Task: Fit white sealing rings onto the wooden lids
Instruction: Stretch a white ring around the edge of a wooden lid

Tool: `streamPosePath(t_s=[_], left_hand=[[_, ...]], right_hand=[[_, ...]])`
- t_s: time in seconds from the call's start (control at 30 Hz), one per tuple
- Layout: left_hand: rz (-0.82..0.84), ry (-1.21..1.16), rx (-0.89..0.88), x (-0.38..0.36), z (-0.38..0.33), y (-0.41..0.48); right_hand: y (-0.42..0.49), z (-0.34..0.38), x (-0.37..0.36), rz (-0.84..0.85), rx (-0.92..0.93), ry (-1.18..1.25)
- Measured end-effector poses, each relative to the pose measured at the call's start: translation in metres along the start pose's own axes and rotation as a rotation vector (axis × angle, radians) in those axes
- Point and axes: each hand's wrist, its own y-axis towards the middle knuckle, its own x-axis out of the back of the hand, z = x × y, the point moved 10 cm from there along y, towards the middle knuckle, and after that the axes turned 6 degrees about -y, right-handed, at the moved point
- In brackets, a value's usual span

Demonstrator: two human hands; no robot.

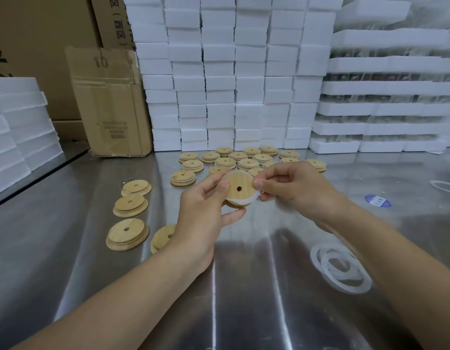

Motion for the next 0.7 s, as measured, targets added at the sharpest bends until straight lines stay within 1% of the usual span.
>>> streamPosePath(t_s=[0.13, 0.23, 0.3, 0.37, 0.47, 0.6, 0.7], left_hand=[[0.000, -0.082, -0.023, 0.000, -0.004, 0.000], [0.038, -0.112, -0.021, -0.006, -0.005, -0.001], [0.054, -0.101, -0.020, -0.009, -0.006, -0.001], [0.068, -0.046, -0.036, -0.010, -0.008, -0.001], [0.099, 0.099, -0.095, -0.014, -0.014, -0.001], [0.112, 0.295, -0.242, -0.015, -0.022, -0.001], [0.136, 0.393, -0.319, -0.015, -0.028, 0.000]], right_hand=[[-0.003, 0.001, -0.003, -0.067, -0.013, 0.009], [-0.006, -0.004, -0.009, -0.057, -0.077, 0.017], [-0.006, -0.005, -0.008, -0.082, -0.085, 0.043], [-0.006, -0.002, -0.002, -0.146, -0.051, 0.051], [-0.006, 0.007, 0.003, -0.215, 0.054, -0.046], [-0.005, 0.017, -0.010, -0.148, 0.165, -0.212], [-0.005, 0.015, -0.013, -0.151, 0.171, -0.258]])
